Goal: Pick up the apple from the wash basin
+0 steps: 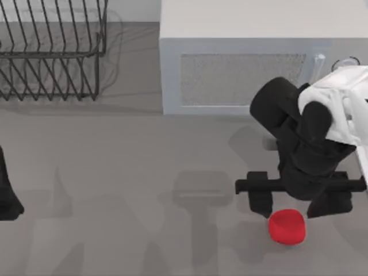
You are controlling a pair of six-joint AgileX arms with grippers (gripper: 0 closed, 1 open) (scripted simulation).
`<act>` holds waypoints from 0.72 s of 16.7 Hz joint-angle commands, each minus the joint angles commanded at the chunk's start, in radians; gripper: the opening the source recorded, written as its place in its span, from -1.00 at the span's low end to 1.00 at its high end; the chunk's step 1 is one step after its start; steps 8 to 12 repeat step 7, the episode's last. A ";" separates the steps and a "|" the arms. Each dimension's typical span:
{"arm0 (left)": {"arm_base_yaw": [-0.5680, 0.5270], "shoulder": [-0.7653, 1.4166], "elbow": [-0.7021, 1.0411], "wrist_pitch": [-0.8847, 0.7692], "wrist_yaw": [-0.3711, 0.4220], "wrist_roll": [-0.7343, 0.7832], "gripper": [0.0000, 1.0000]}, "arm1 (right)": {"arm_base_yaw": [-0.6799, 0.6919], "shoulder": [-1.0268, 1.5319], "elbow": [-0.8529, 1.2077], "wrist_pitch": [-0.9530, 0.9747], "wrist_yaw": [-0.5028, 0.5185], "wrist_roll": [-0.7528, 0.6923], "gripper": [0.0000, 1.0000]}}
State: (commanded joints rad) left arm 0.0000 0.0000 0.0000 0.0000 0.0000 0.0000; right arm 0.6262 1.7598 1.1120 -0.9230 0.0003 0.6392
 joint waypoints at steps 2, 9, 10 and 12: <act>0.000 0.000 0.000 0.000 0.000 0.000 1.00 | 0.000 0.000 0.000 0.000 0.000 0.000 1.00; 0.000 0.000 0.000 0.000 0.000 0.000 1.00 | 0.000 0.000 0.000 0.000 0.000 0.000 1.00; 0.000 0.000 0.000 0.000 0.000 0.000 1.00 | 0.000 0.000 0.000 0.000 0.000 0.000 1.00; 0.000 0.000 0.000 0.000 0.000 0.000 1.00 | 0.000 0.000 0.000 0.000 0.000 0.000 1.00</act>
